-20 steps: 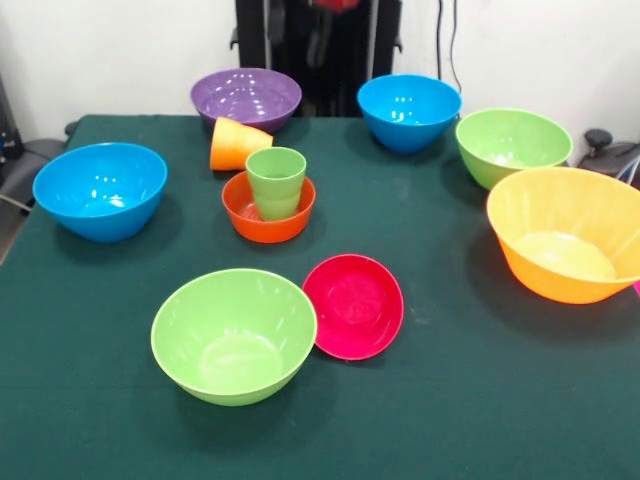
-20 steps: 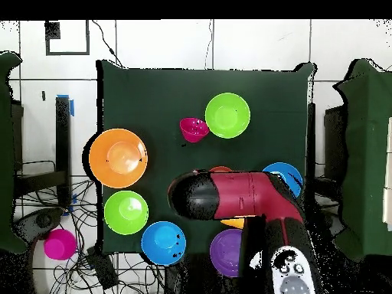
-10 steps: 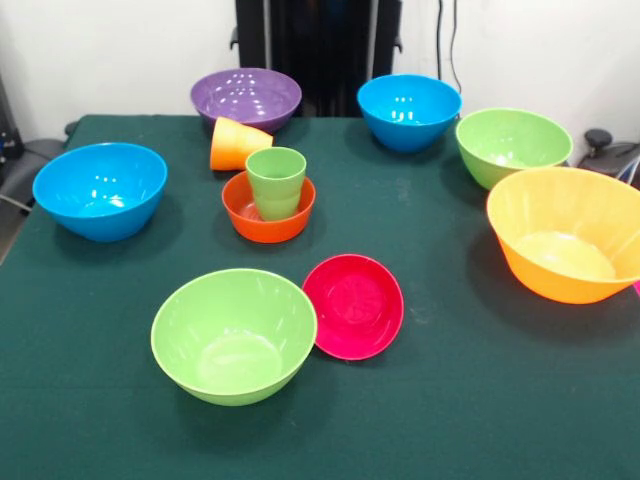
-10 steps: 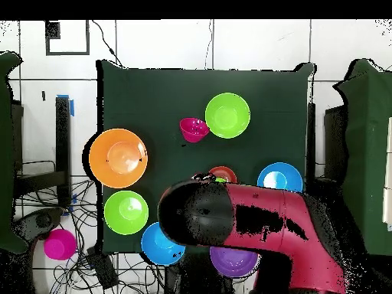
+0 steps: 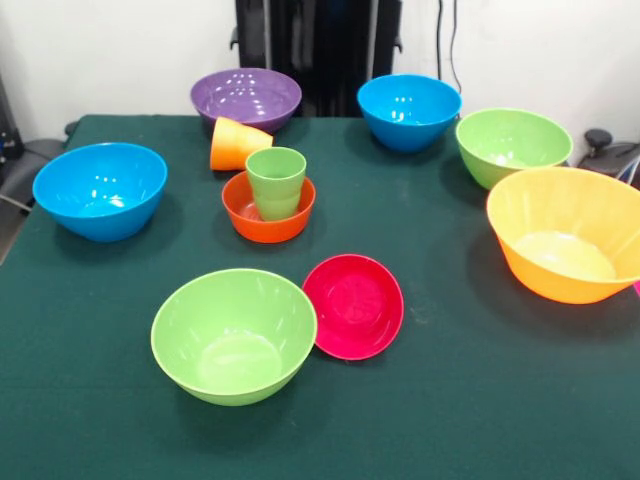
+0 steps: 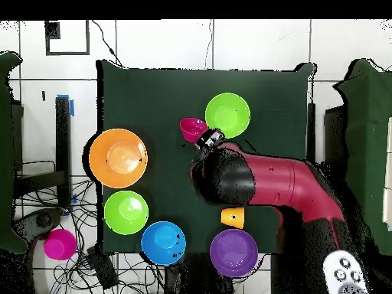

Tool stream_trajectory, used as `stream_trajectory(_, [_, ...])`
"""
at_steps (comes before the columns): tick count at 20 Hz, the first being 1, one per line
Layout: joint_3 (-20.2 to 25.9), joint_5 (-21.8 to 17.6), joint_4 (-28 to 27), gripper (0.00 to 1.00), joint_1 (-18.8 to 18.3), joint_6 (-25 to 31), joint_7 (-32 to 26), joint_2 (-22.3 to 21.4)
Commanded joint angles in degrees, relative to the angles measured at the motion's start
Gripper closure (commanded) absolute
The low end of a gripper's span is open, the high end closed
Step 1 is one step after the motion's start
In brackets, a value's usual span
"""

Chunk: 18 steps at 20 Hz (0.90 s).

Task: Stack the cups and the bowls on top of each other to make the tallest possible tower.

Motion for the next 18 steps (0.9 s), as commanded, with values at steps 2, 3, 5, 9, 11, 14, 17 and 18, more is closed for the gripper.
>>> stream_trajectory(2, [9.84,-5.86,-0.08,0.00,-0.66,1.50,-15.78,13.96])
stream_trajectory(3, [9.52,-6.43,-0.96,0.00,-0.08,1.96,-14.96,15.10])
stream_trajectory(5, [8.18,-8.59,-3.09,0.00,1.73,0.32,-12.83,17.78])
stream_trajectory(9, [6.22,-11.78,-5.86,0.00,3.97,-3.44,-9.34,21.79])
stream_trajectory(11, [6.02,-12.75,-6.78,0.00,4.30,-4.12,-8.83,23.23])
stream_trajectory(14, [5.91,-13.61,-7.62,0.00,4.58,-4.46,-8.01,24.55])
stream_trajectory(17, [5.86,-13.52,-7.40,0.00,4.54,-4.37,-6.92,24.77])
stream_trajectory(18, [6.05,-13.56,-7.48,0.00,4.45,-4.40,-6.91,24.78])
